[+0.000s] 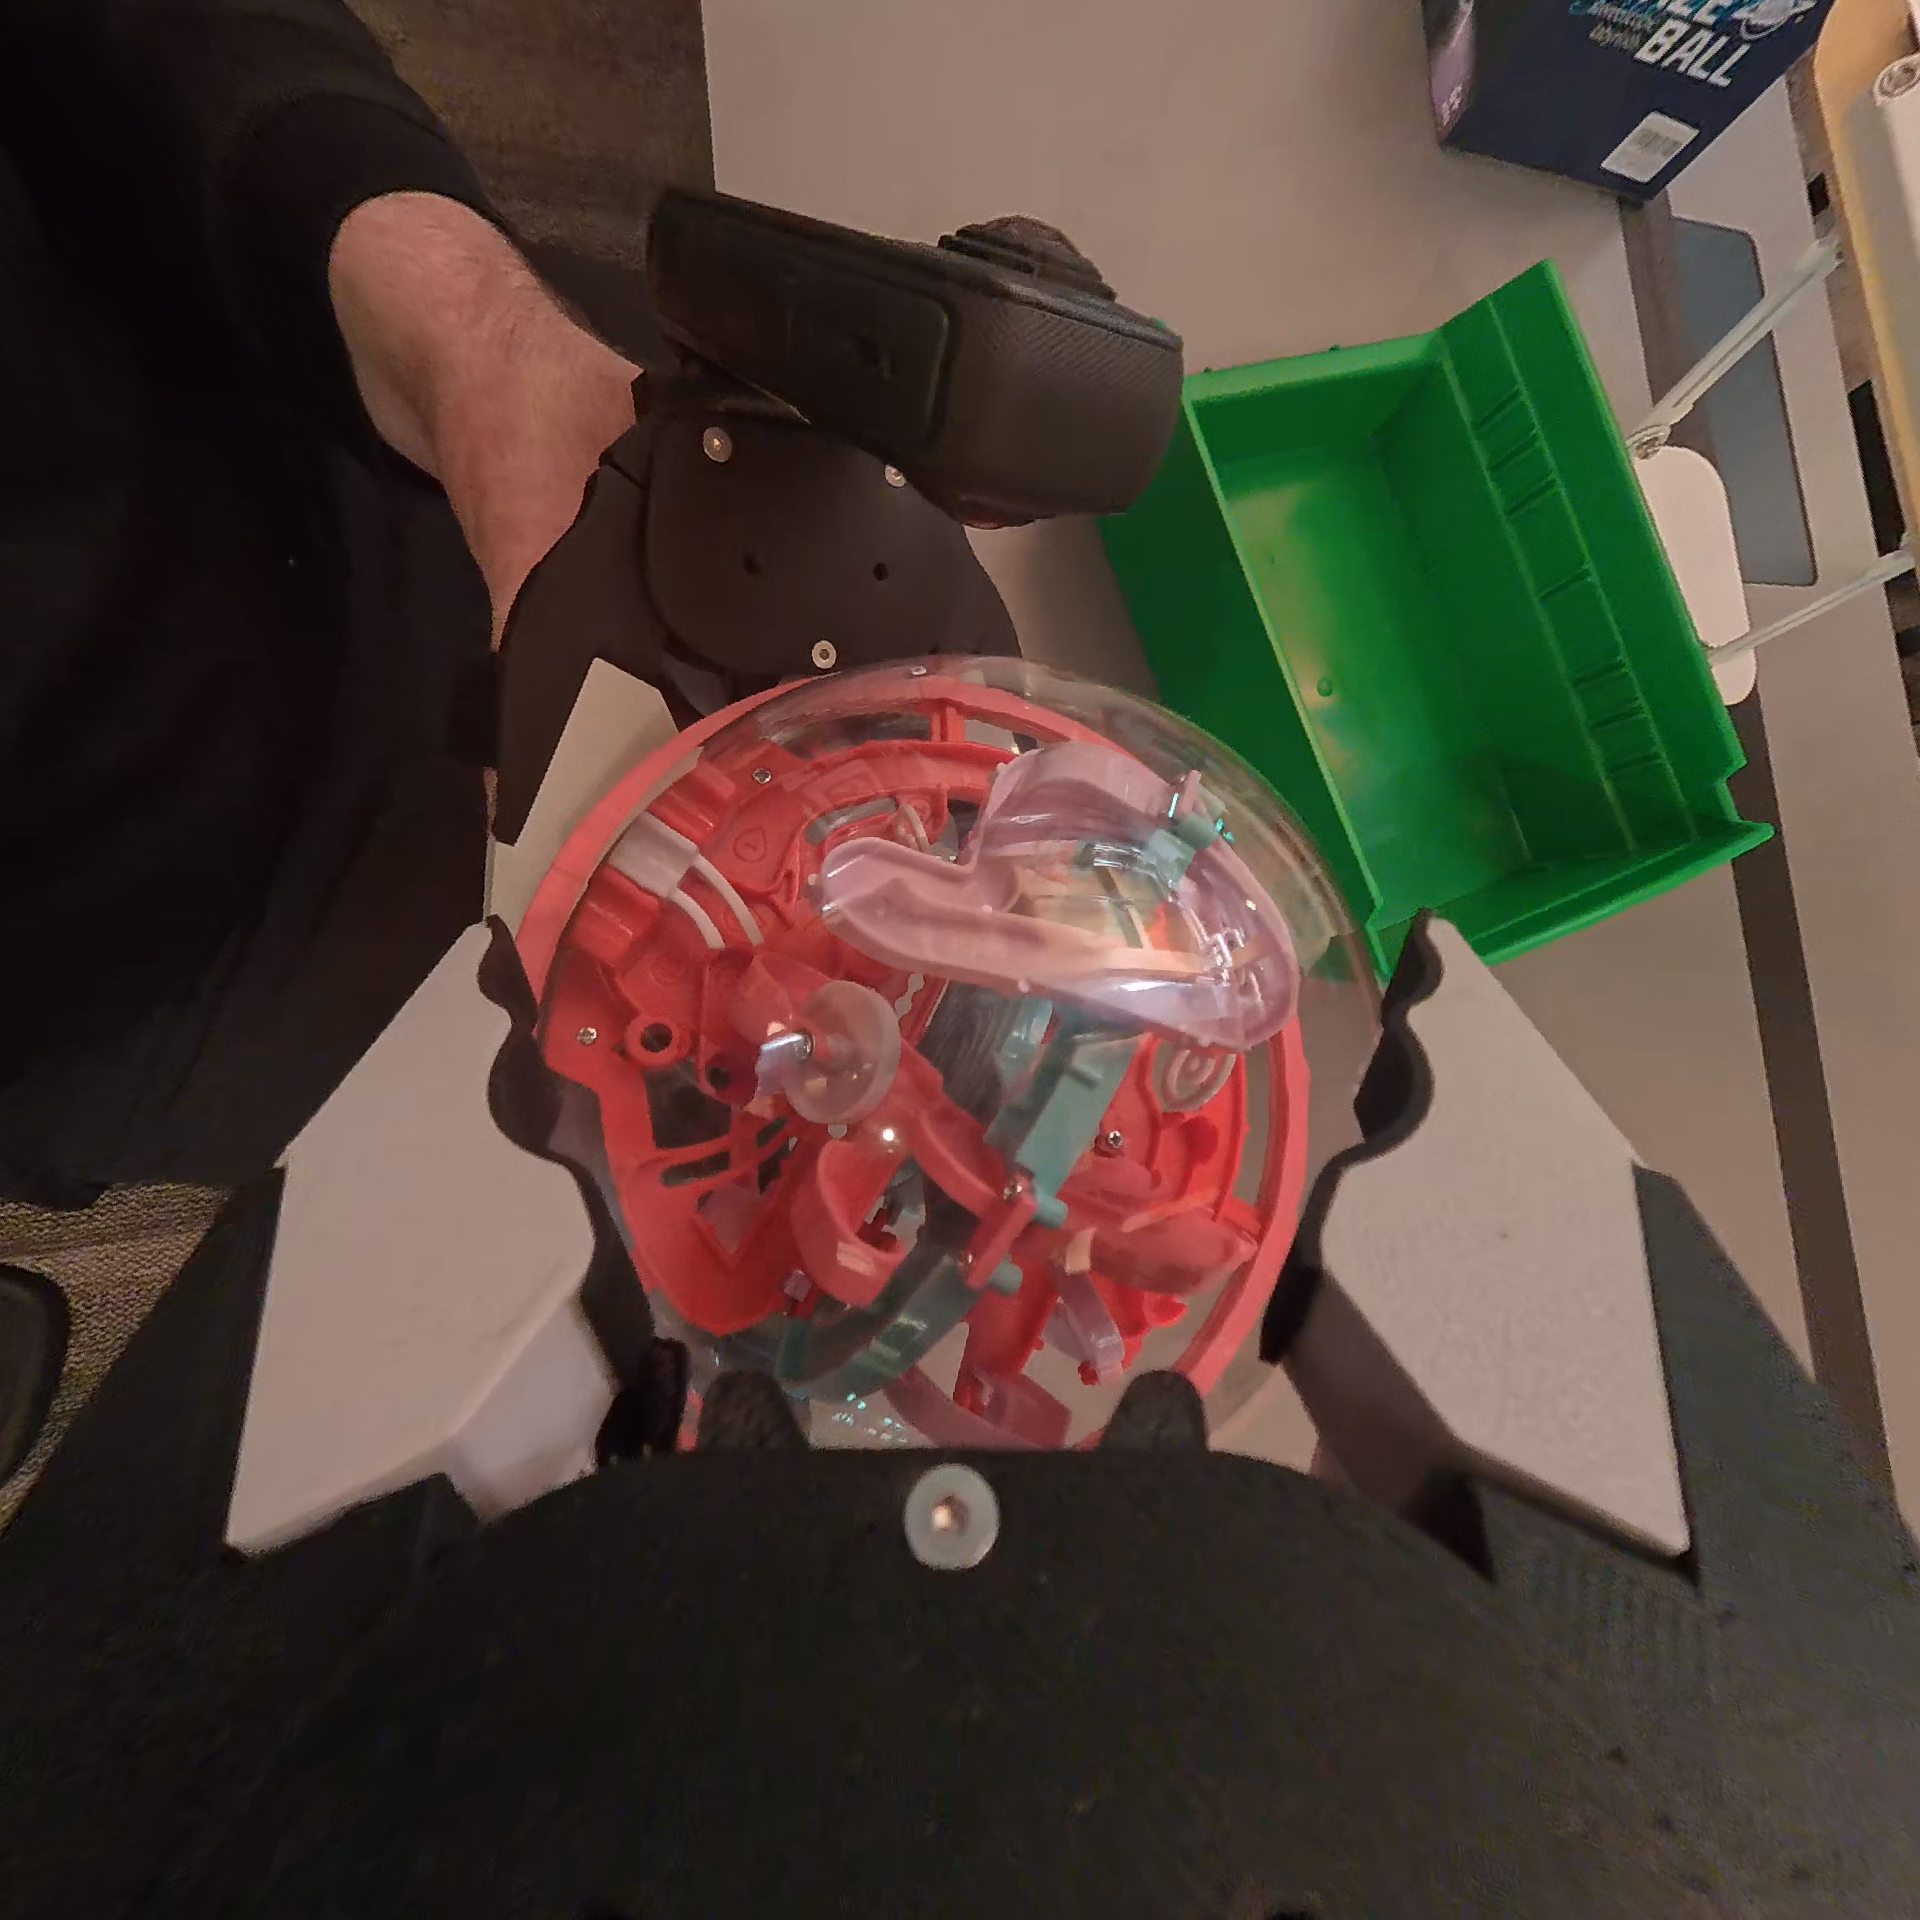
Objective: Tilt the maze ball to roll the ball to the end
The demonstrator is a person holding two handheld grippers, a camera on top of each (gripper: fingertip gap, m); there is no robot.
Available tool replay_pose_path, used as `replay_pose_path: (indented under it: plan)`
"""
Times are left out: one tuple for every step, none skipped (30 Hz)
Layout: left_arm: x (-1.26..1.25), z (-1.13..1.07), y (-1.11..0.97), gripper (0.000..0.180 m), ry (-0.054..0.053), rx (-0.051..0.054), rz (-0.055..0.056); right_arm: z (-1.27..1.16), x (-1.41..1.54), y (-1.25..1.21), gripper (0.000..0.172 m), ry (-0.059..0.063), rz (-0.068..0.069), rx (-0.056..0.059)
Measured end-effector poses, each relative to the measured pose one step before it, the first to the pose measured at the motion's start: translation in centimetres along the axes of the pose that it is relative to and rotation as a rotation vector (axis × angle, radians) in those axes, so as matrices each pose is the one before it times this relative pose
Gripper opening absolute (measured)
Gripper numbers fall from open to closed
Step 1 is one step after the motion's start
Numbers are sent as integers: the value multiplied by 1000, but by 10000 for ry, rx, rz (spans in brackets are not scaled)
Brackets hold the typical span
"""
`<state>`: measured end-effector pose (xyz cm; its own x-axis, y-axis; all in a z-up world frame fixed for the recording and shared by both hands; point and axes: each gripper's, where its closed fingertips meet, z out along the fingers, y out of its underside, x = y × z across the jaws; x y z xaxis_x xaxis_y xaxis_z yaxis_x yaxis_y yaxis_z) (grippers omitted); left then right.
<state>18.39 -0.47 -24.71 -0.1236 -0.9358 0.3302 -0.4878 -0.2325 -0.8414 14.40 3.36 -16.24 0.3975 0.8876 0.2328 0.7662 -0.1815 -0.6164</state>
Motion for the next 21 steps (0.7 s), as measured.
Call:
replay_pose_path:
  plan:
    - [-60, -49, -27, 151, -26, -7, 34, -2, 34, -51, 156, 34, -30, 15]
    - [-59, -47, -39, 151, -28, 14, 27, -12, 29, -59, 155, 34, -30, 17]
    - [-61, -57, -42, 151, -36, 15, 34, 12, 34, -56, 156, 35, -36, 18]
    - [-52, -50, -31, 151, -26, 0, 36, -4, 18, -53, 156, 32, -27, 12]
    - [-31, -46, -23, 152, -5, 9, 28, 1, 20, -48, 156, 28, -14, 6]
    - [-32, -42, -49, 151, -10, 21, 24, -7, 31, -47, 156, 25, -18, -1]
    - [-24, -19, -17, 151, -3, 2, 25, -4, 14, -36, 156, 23, -21, -8]
    - [-18, -26, -16, 151, -5, -13, 32, -10, 23, -27, 156, 26, -21, -9]
    - [-20, -31, -34, 152, -5, -17, 30, -18, 19, -39, 156, 31, -13, -4]
    - [2, -39, -32, 151, 8, -15, 25, -31, 25, -36, 156, 27, 9, 11]
    - [-2, -55, -31, 152, 13, -25, 18, -25, 24, -45, 156, 21, 22, 27]
    - [-21, -44, -6, 151, 4, -34, 16, -17, 23, -27, 156, 17, 25, 39]
    - [-9, -45, 34, 151, 16, -55, 0, 12, 27, -15, 156, 5, 44, 40]
    - [2, -43, 56, 151, 27, -60, -16, 20, 28, -1, 156, -3, 60, 43]
    - [-3, -41, 47, 151, 28, -64, -4, 11, 18, -1, 156, -2, 56, 50]
    - [16, -36, 80, 151, 39, -82, 11, 8, 1, -24, 156, 1, 48, 48]
    - [12, -67, 45, 151, 43, -66, 28, -15, -9, -42, 156, 11, 48, 50]
    - [19, -80, -18, 151, 46, -19, 30, -41, 10, -44, 156, 19, 42, 54]
    - [28, -63, -38, 151, 43, -16, 24, -51, 11, -42, 156, 17, 35, 43]
    - [10, -30, -11, 151, 18, -30, 26, -41, 15, -1, 156, 18, 22, 27]
    - [-6, -1, 8, 151, 23, -39, 25, -21, 18, 17, 156, 20, 9, 6]
